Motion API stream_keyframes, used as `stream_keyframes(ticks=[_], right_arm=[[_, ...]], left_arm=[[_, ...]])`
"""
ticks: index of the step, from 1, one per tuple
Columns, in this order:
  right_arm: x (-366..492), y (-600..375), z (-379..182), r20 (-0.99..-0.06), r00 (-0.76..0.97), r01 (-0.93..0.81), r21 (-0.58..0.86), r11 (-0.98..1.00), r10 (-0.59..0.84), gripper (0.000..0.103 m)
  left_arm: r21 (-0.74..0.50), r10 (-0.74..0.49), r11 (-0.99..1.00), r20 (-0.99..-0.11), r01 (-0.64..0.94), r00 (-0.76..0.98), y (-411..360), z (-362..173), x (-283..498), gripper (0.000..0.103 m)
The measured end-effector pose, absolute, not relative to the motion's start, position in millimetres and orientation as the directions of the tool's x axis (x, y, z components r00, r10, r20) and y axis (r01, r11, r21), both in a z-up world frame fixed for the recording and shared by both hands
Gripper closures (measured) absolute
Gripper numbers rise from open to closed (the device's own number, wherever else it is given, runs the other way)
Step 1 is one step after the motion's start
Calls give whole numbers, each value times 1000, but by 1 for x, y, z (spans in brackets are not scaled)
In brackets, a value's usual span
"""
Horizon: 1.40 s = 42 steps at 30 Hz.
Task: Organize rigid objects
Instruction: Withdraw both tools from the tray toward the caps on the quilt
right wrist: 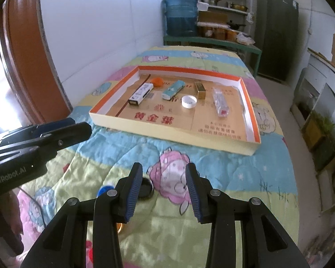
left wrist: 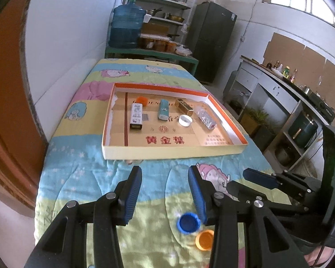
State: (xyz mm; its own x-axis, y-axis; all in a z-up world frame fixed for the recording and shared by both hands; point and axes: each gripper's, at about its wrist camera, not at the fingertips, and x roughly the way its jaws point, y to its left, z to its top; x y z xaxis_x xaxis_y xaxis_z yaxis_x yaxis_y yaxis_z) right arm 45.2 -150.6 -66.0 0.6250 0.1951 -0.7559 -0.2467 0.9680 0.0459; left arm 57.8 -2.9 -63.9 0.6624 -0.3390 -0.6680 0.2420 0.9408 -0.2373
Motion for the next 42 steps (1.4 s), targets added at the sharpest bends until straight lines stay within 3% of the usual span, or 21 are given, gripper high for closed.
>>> stream_keyframes(ticks=[32,34,36,42], right_arm=[[-53,-109,-112,-805,490,-414,121,902,334,62],[-54,-107,-113,-805,494,-419,109,901,327,62],[-56,-104,-113,-806,502,-428,84,900,314,72],[-60,-110,-113,-807,517,-424,48,904,285,73]], left_arm=[[-265,-379,925,-693,272,613,2,-99,6,60],[-265,-387,921,-696,284,605,0,-100,5,60],[-267,-401,914,-699,305,592,-3,-103,3,60],[-272,-463,875,-709,400,531,-21,-109,-4,60]])
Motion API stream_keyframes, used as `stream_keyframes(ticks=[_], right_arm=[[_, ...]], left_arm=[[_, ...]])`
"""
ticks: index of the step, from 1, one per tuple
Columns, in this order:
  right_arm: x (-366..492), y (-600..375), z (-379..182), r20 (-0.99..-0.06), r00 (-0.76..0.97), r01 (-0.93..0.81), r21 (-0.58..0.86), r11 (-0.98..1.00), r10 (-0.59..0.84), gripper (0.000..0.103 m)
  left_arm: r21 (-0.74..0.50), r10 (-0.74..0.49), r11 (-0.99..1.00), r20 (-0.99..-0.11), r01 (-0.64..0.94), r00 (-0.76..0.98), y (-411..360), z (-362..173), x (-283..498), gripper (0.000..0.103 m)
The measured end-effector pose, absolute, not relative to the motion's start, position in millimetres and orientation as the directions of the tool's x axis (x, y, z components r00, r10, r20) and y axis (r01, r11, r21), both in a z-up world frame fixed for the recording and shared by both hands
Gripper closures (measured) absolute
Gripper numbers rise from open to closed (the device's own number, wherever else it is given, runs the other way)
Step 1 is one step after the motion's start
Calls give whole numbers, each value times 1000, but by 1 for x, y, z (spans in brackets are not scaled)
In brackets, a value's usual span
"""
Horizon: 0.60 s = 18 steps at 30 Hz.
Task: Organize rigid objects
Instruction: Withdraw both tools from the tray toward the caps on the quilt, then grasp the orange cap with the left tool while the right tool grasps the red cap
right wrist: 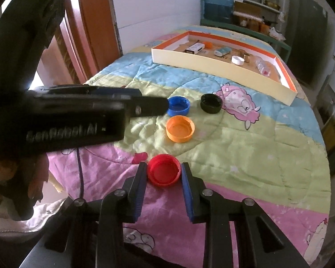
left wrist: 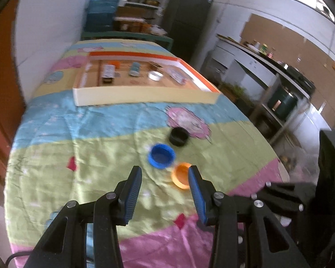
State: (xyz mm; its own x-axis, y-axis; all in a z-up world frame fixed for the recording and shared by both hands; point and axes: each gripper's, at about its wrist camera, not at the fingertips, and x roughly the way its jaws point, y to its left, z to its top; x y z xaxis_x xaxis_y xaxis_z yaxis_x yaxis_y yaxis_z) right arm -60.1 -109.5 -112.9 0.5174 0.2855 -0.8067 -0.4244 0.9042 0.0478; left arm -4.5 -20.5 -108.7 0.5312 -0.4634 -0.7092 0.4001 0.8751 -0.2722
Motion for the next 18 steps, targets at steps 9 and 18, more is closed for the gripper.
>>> stream_keyframes(ticks=[9,18], right_arm=[[-67,-144,-111,-808,550,-335,20,942,212,73],[-64,-154,-111,-805,560,-298,26,954,197,73]], left_arm=[[-284,-486,854,-733,435,476,-43,-125,-2,60],[-191,-433,869,-740,456,514,-58,-126,1,60]])
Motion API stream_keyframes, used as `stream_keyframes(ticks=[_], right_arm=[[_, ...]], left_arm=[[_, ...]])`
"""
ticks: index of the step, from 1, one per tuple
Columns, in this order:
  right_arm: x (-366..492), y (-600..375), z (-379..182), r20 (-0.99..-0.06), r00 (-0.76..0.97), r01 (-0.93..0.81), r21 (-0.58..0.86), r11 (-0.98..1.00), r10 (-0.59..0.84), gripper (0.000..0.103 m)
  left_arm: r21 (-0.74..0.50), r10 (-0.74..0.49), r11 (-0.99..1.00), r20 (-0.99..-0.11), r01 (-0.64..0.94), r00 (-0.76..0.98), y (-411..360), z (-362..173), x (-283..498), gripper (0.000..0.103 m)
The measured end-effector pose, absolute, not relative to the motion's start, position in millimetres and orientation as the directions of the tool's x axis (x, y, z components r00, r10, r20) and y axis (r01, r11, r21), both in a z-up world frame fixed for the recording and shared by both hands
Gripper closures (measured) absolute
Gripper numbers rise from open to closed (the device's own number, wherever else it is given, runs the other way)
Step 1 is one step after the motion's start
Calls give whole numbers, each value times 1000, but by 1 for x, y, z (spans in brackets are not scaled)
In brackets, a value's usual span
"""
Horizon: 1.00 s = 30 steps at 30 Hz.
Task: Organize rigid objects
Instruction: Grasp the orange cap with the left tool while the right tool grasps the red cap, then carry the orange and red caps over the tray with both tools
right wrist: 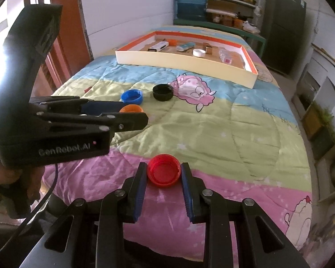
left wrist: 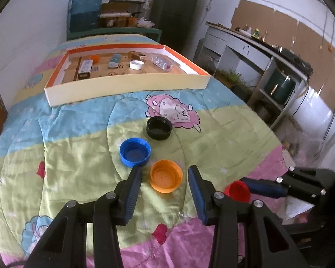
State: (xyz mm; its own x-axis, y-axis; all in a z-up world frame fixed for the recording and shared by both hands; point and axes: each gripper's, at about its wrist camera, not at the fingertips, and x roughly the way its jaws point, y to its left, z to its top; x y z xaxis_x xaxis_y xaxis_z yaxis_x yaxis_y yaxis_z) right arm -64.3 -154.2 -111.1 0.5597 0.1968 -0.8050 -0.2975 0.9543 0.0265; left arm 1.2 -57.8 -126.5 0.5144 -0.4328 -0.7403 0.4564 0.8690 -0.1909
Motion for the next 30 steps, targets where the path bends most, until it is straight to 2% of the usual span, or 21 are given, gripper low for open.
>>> stream_keyframes(ticks=[7,9,11,12,30], right_arm=[[-62,-155,-111,-803,561,-293,32,956,199,72],[-62,-155,-112,-803,562,-291,34,956,200,72],[-62,-156,-112,-802,563,-289,37,957,201,72],[-61,-156,-112,-801,563,-287,39,957,201,72],[-52,-158,-108,-797,570,-273,48,961,202,72]], left_arm=[[-8,-341,869,-734,495,587,-77,-130,-11,60],[-19,-348,871,-731,492,587,-75,-130,-11,61],[-24,-348,875,-726,484,593,-74,-130,-10,66],[-26,-348,876,-725,482,594,-73,-130,-10,72],[-66,-376,878,-708,475,598,-67,-118,-13,73]])
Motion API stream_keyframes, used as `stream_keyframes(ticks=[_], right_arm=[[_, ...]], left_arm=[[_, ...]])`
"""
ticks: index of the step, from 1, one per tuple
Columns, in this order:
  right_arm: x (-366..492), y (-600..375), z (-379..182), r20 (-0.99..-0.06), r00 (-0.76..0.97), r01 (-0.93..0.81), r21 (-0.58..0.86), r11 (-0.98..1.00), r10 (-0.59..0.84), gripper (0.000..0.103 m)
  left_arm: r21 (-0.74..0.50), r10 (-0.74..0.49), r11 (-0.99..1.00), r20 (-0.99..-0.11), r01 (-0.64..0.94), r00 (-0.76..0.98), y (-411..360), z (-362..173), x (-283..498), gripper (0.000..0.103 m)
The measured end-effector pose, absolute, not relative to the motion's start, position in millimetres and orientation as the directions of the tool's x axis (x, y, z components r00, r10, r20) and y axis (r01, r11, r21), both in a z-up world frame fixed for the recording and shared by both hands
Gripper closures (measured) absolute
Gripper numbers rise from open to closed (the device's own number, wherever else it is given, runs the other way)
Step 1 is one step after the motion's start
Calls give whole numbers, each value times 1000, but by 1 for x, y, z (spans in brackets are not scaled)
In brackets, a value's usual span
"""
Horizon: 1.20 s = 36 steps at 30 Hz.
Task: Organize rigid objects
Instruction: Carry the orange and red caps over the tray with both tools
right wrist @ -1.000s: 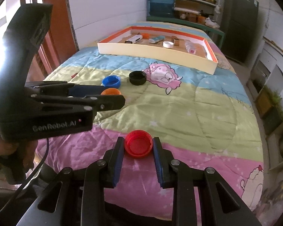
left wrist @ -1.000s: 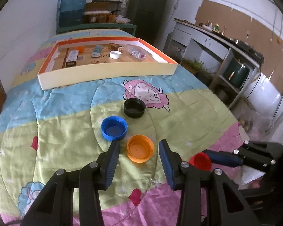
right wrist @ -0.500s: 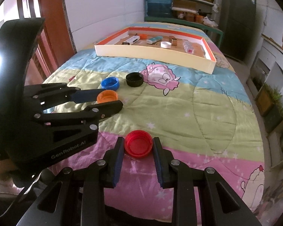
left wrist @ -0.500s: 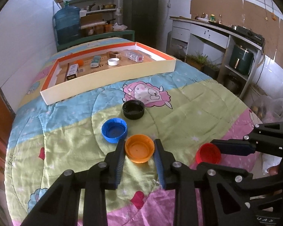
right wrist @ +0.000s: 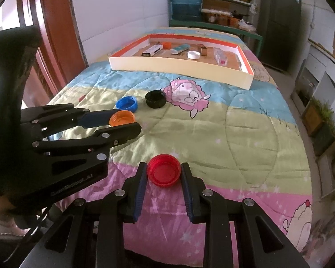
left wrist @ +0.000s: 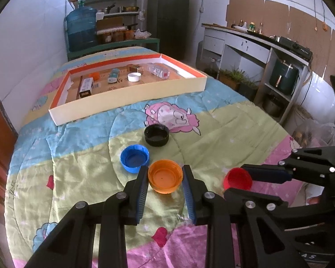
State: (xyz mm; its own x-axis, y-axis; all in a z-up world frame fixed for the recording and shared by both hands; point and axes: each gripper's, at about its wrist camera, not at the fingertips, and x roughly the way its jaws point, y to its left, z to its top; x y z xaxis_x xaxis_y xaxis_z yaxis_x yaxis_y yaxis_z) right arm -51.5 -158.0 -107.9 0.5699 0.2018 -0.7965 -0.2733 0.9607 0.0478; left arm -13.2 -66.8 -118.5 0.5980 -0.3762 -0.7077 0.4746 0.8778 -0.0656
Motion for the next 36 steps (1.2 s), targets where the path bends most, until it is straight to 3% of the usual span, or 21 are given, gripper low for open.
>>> stream_keyframes(ticks=[36], right_arm=[[67,-159,-66,-747,629,-229,86,970,215,73]], left_arm=[[-120,-267,960,-664,253,699,-19,-68,88,72]])
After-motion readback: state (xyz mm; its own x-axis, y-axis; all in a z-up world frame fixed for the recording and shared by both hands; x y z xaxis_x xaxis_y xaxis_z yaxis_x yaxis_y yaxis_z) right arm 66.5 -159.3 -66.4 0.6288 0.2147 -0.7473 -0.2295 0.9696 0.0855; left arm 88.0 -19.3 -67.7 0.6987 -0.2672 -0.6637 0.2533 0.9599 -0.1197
